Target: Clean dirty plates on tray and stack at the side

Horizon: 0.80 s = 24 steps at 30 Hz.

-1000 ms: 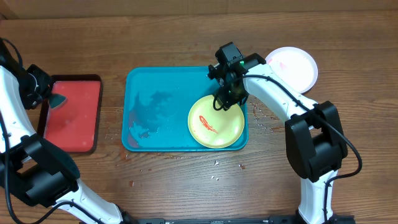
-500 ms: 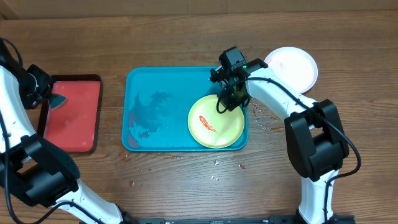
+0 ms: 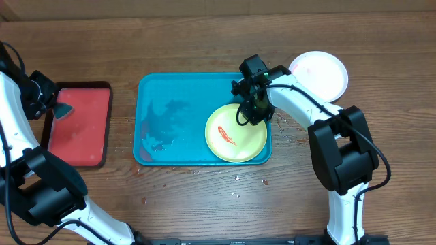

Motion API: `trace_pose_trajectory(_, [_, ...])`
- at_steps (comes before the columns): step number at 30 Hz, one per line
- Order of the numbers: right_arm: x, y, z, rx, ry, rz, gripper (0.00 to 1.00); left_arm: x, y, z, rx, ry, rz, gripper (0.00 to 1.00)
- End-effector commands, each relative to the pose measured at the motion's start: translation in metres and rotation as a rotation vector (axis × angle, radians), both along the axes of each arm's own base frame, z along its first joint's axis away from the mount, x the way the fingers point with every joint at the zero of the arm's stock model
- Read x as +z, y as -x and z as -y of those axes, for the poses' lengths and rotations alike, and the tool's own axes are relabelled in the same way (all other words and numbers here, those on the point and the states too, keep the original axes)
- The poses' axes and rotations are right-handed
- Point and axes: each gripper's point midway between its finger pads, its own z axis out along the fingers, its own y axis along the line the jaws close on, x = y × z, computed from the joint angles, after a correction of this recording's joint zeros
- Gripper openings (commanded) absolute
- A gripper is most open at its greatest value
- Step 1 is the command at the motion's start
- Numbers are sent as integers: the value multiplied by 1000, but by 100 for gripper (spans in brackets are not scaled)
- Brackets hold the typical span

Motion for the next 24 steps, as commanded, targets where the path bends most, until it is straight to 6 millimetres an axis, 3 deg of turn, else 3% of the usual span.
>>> trace_pose_trajectory(1, [-6,6,-3,0,-25,-37,15,0,-5,10,-14,23,10,4])
trace_pose_trajectory(5, [-2,6,-24,-76,-138,-62,4,0,-12,23,-59,25,13,4])
trace_pose_trajectory(8, [3,2,-43,-146,-240,-77,4,1,-24,47,-157,59,39,4])
trace_pose_trajectory(14, [7,-14,-53,-282,-293,-45,4,1,-41,94,-283,74,44,4])
trace_pose_trajectory(15, [8,-16,-54,-306,-301,-43,6,1,-44,104,-307,75,43,4])
trace_pose_trajectory(17, [8,-17,-55,-311,-306,-38,27,1,-49,125,-357,75,41,4])
trace_pose_trajectory(20, [6,-16,-50,-319,-276,-39,34,1,-53,150,-416,78,35,5])
trace_pose_trajectory(24, [1,-3,-39,-332,-217,-82,35,1,-57,187,-501,81,29,4])
